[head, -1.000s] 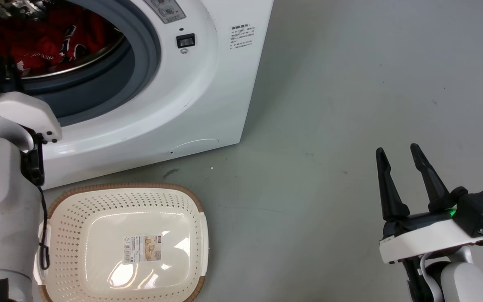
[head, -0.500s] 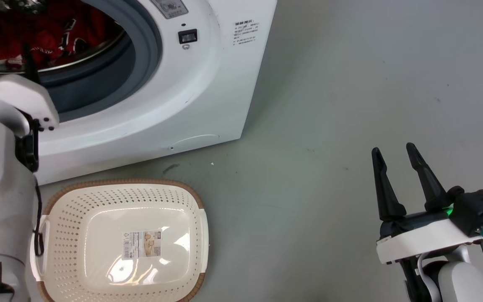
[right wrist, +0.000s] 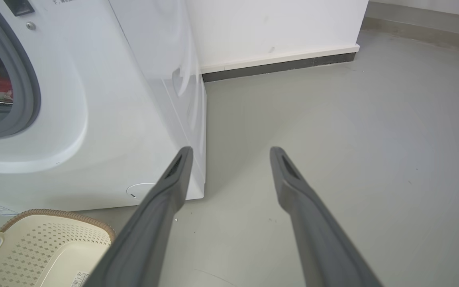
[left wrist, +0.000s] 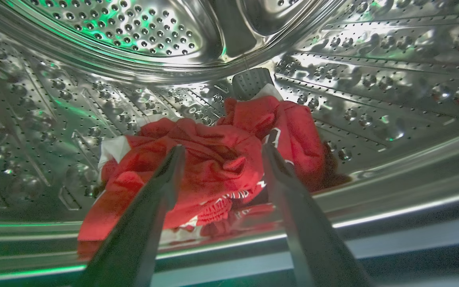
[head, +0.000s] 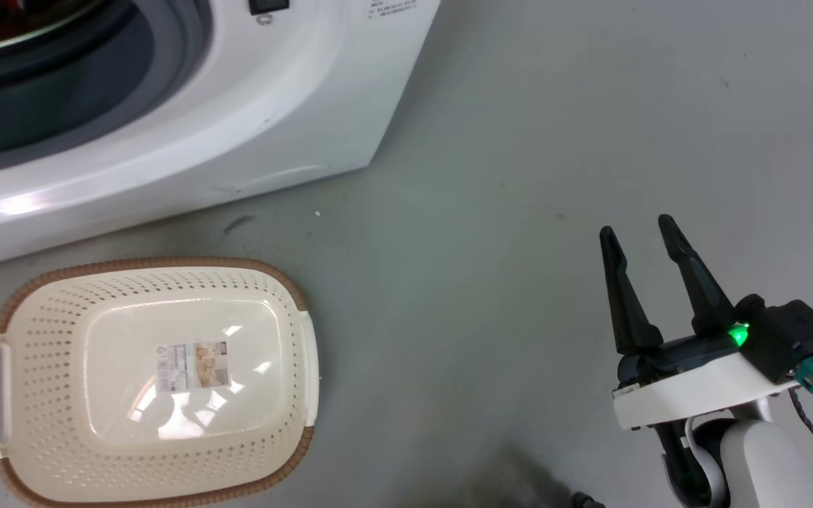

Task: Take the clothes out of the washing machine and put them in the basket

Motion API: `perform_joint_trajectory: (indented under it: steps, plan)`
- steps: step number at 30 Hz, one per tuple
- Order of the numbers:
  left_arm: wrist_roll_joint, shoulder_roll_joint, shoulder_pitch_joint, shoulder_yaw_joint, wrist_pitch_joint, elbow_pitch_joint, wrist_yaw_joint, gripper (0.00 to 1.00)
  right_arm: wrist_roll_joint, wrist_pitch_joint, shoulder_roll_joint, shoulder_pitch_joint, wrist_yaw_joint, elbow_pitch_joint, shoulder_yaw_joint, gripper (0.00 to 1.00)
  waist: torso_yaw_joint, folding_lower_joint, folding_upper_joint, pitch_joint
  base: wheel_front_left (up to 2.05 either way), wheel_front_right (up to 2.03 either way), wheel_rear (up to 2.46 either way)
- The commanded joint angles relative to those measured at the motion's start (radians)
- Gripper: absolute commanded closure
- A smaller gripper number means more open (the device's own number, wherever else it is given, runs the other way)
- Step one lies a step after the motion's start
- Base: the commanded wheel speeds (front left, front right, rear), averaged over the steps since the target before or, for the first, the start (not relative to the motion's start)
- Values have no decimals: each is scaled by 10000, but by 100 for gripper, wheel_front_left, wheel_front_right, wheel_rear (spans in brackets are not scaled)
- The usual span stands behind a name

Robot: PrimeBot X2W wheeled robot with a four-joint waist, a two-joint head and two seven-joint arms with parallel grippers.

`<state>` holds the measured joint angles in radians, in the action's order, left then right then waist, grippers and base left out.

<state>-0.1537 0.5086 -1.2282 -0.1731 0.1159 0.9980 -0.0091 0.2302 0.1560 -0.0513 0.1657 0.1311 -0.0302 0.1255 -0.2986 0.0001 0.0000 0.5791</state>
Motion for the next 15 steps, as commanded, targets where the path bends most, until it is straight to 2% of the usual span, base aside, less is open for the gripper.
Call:
perform_joint_trajectory:
  steps: [1,15]
  plan:
    - [29,128,-198,-24,73,-7,-24,0,71,60,23,107,-6,5,44,0,-260,-1,0,416,0,0,0]
    - [443,1171,-1909,-536,3254,-221,-139,0,331,399,24,413,-6,370,590,0,-815,-1,0,1697,0,0,0]
